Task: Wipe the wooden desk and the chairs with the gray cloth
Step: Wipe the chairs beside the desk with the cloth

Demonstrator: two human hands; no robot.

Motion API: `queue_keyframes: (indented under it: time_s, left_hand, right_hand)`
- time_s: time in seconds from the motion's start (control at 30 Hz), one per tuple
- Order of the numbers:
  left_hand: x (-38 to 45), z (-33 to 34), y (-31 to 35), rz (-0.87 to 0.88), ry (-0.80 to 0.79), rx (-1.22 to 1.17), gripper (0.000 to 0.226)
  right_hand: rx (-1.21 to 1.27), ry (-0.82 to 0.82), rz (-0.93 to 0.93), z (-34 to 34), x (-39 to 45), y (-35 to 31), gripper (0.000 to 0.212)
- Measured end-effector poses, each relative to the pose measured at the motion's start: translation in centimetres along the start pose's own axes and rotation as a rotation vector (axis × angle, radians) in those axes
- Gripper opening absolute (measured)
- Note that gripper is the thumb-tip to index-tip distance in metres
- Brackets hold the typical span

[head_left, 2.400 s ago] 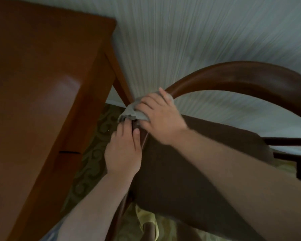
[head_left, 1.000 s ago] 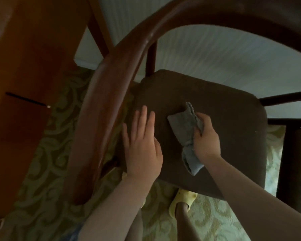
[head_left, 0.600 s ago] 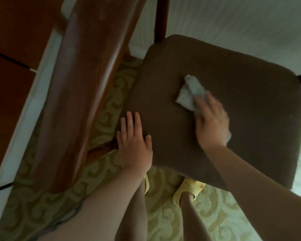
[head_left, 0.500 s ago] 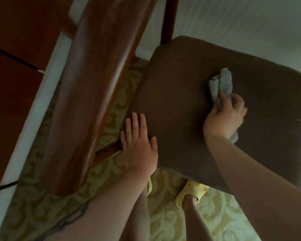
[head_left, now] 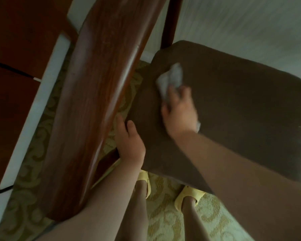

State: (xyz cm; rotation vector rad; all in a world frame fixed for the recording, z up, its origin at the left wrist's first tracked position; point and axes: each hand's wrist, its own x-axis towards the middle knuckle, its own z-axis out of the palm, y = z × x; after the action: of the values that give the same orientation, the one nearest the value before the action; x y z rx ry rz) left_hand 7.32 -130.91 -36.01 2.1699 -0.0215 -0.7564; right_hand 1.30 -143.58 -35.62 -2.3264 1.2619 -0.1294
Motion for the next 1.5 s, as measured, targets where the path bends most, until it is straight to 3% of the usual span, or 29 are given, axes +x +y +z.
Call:
queue_keyframes:
  time_s: [0.1, 0.17, 0.2, 0.23, 0.3, 0.33, 0.37, 0.47, 0.53, 0.57, 0.6, 0.63, 0.7, 0.73, 0.77, 0.83, 0.93, 0.97, 1.0, 1.03, 1.13, 1.17, 1.23, 1.27, 1.37, 1.4, 1.43, 1.5]
  left_hand:
    - [-0.2, -0.3, 0.1, -0.004, 0.010, -0.078, 0.047]
    - [-0.5, -0.3, -0.4, 0.007, -0.006, -0.051, 0.053]
    - [-0.6, -0.2, -0.6, 0.023, -0.005, -0.028, 0.057]
    - [-0.6, -0.1, -0.9, 0.044, 0.002, 0.020, 0.061]
    - [-0.8, 0.3, -1.0, 0.081, 0.028, 0.151, 0.066]
    - [-1.0, 0.6, -0.8, 0.083, 0.045, 0.194, 0.066]
    - [-1.2, 0.9, -0.6, 0.073, 0.063, 0.206, 0.065]
    - [-1.5, 1.2, 0.3, 0.057, 0.111, 0.200, 0.060]
    - [-2.0, 1.3, 0.5, 0.120, 0.123, 0.340, 0.062]
    - [-2.4, 1.7, 0.6, 0.174, 0.119, 0.422, 0.063]
    - [-3.1, 2.2, 0.7, 0.233, 0.100, 0.498, 0.063]
    - [-4.0, 2.8, 0.9, 0.298, 0.062, 0.561, 0.061]
    - [-6.1, 4.8, 1.2, 0.448, -0.058, 0.647, 0.059]
    - [-7.0, 5.9, 1.4, 0.516, -0.123, 0.675, 0.059]
    - [-7.9, 7.1, 1.7, 0.577, -0.184, 0.695, 0.059]
    - [-9.6, 9.7, 2.1, 0.679, -0.288, 0.727, 0.058]
    - [-11.0, 12.5, 2.2, 0.778, -0.388, 0.825, 0.054]
    - [-11.1, 13.0, 1.9, 0.789, -0.408, 0.863, 0.054]
    - [-11.1, 13.2, 1.6, 0.793, -0.420, 0.889, 0.055]
    - [-10.9, 13.2, 1.3, 0.797, -0.423, 0.911, 0.056]
    - [-10.2, 12.8, 0.6, 0.850, -0.419, 0.980, 0.058]
    - [-10.1, 12.8, 0.4, 0.865, -0.410, 1.001, 0.059]
    - [-10.2, 13.1, 0.1, 0.876, -0.371, 1.035, 0.060]
    - [-10.2, 13.3, 0.0, 0.873, -0.350, 1.048, 0.061]
    - [-10.3, 13.5, 0.1, 0.874, -0.326, 1.081, 0.062]
    - [-10.2, 13.4, 0.2, 0.880, -0.340, 1.082, 0.062]
    - [-10.1, 13.3, 0.4, 0.889, -0.359, 1.075, 0.062]
    - [-9.8, 13.0, 0.9, 0.903, -0.378, 1.070, 0.062]
  right_hand:
    - [-0.001, -0.259, -0.559, 1.2, -6.8, -0.6, 0.052]
    - [-0.122, -0.273, -0.774, 0.2, -6.6, 1.9, 0.048]
    - [-0.165, -0.176, -0.693, -0.4, -5.5, 3.0, 0.046]
    - [-0.155, -0.030, -0.468, -0.9, -4.3, 4.0, 0.045]
    - [-0.033, 0.268, 0.158, -1.2, -2.6, 4.3, 0.041]
    - [0.025, 0.315, 0.282, -0.6, -3.0, 3.7, 0.040]
    - [0.058, 0.286, 0.219, 0.3, -4.2, 3.0, 0.039]
    - [0.084, -0.084, -0.467, 2.7, -11.4, 1.6, 0.038]
    - [0.035, -0.293, -0.718, 1.0, -13.4, 3.1, 0.040]
    - [0.006, -0.287, -0.692, 0.0, -13.1, 4.7, 0.036]
    - [-0.020, -0.226, -0.541, -1.1, -12.5, 6.6, 0.031]
    - [-0.028, -0.121, -0.282, -2.3, -11.8, 9.1, 0.030]
    - [-0.036, 0.279, 0.336, -5.2, -10.9, 14.8, 0.036]
    - [-0.027, 0.444, 0.562, -6.3, -11.2, 16.6, 0.036]
    - [-0.030, 0.504, 0.674, -6.5, -11.7, 17.0, 0.034]
    - [0.013, 0.381, 0.570, -5.1, -13.0, 15.4, 0.041]
    - [0.025, 0.057, -0.059, -3.8, -14.9, 13.5, 0.049]
    - [-0.038, 0.008, -0.225, -4.5, -14.9, 15.0, 0.047]
    - [-0.095, 0.027, -0.272, -5.5, -14.6, 17.2, 0.045]
    - [-0.126, 0.100, -0.175, -6.5, -14.5, 19.6, 0.045]
    - [-0.067, 0.454, 0.571, -9.2, -14.5, 24.1, 0.050]
    - [-0.066, 0.501, 0.716, -9.1, -14.4, 23.7, 0.049]
    - [-0.021, 0.474, 0.713, -7.8, -13.7, 21.0, 0.049]
    - [0.020, 0.400, 0.582, -7.3, -13.2, 19.6, 0.051]
    - [-0.130, 0.045, -0.129, -7.8, -11.3, 19.8, 0.063]
    - [-0.201, 0.040, -0.194, -8.6, -10.3, 21.7, 0.063]
    - [-0.235, 0.113, -0.102, -9.6, -9.2, 23.4, 0.060]
    - [-0.167, 0.359, 0.470, -11.7, -7.6, 26.3, 0.054]
